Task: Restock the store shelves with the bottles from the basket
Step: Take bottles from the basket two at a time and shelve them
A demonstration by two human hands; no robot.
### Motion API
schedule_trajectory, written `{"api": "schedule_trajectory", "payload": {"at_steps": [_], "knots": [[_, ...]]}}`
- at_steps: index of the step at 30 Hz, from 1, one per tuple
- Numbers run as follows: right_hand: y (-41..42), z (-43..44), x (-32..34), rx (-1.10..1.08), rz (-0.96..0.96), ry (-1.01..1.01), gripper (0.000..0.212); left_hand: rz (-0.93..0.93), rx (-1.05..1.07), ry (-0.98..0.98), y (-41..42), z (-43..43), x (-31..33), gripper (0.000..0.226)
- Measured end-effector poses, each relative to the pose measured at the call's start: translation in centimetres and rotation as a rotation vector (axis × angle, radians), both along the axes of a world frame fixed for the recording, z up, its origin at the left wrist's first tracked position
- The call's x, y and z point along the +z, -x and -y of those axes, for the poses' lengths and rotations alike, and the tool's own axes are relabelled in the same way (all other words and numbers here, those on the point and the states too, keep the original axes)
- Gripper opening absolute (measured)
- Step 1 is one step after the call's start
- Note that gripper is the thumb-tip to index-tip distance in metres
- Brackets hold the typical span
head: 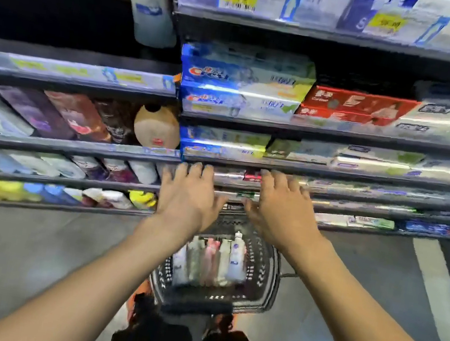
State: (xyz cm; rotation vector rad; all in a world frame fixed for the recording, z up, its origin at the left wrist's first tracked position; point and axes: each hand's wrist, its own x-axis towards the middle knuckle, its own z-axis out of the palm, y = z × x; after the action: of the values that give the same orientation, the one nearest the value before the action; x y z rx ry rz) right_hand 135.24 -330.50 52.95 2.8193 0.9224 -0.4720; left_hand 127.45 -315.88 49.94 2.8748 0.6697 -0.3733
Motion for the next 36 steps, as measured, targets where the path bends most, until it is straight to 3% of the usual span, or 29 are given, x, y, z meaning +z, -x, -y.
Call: {"api": "schedule_trajectory", "payload": {"at_steps": [11,19,24,27,30,36], "knots": [[-1.8,1.4,-16.5,0.127,-0.183,0.132,0.069,-0.235,0.075,0.079,0.3,2.6,-17.3,0.068],[-1.2,2.8,-33.7,0.122,-0.314,0.283,0.070,-0.400,0.067,0.113,1.0,4.3,-34.5,0.070],[-0.5,3.8,-44.6,0.105,-0.402,0.342,0.067,-0.527,0.049,0.201,2.0,5.2,-46.1,0.060],[0.0,4.6,-50.9,0.079,-0.429,0.349,0.062,-0.535,0.098,0.271,2.9,5.4,-52.9,0.054],[0.3,5.1,-56.7,0.050,-0.466,0.381,0.060,-0.562,0.088,0.267,3.6,5.8,-58.2,0.065],[0.8,6.3,-64.6,0.051,-0.501,0.466,0.076,-0.586,0.094,0.232,4.6,6.7,-64.9,0.069]]}}
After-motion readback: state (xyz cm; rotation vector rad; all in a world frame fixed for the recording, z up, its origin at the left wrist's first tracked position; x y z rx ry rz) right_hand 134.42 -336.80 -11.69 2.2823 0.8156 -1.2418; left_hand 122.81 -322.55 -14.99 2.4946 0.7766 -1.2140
